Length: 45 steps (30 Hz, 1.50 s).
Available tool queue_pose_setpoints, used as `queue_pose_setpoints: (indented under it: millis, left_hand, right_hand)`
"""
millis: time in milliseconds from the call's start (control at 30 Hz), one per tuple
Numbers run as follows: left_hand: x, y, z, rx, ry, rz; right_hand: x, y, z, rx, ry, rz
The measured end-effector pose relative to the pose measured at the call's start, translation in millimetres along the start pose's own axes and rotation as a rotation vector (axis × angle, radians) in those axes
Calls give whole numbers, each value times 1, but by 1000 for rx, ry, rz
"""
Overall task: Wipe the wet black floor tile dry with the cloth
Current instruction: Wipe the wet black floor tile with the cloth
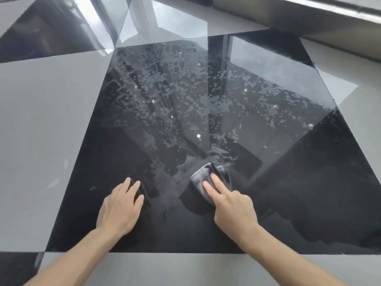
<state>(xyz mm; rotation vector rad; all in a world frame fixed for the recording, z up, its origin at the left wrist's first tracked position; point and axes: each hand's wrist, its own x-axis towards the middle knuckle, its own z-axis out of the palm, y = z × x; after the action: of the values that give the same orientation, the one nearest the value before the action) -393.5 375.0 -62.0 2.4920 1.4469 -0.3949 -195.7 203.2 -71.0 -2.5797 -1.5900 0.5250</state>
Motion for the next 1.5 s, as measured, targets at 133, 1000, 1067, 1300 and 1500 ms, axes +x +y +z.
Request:
queue_pose_setpoints:
  millis: [133,1000,1067,1300,1500]
  left_hand:
    - [-1,6,7,-45,62,-30]
    - [-4,-24,29,-116,186,-55]
    - [-2,-24,29,-119,200,-44]
    - [-4,-34,24,-136,201,7]
    - [-11,-37,24,-250,268,63]
  right_hand:
    - [29,28,0,-38,37,96]
    - [20,-41,9,-145,155,-265]
    - [8,-56,17,-176,98,-328]
    - [0,-70,22,-196,34,-400]
    - [27,-57,9,-225,50,-266]
